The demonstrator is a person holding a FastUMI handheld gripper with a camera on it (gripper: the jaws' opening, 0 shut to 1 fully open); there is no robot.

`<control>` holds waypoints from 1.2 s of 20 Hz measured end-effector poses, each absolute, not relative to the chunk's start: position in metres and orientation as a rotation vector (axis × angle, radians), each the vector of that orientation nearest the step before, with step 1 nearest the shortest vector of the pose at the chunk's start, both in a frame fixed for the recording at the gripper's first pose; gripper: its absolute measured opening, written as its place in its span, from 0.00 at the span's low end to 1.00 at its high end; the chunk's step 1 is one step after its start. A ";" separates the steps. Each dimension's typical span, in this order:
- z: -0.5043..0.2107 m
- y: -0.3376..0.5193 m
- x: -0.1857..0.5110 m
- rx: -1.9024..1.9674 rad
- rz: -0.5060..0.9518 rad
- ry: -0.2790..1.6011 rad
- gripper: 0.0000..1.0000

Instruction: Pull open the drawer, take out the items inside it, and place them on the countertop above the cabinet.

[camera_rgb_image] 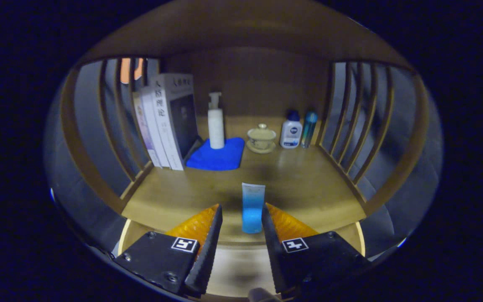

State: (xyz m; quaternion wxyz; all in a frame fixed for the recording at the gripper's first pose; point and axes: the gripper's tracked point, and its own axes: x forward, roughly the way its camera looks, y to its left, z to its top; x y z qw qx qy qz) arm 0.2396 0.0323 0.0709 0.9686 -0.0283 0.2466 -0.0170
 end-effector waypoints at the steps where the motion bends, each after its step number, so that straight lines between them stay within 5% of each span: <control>1: 0.071 0.040 0.228 -0.040 -0.013 0.475 0.60; 11: 0.109 0.030 0.116 -0.043 0.029 0.136 0.60; 16: 0.119 0.022 0.060 -0.007 0.021 0.002 0.99; 24: 0.112 0.008 0.009 0.020 0.000 -0.083 0.99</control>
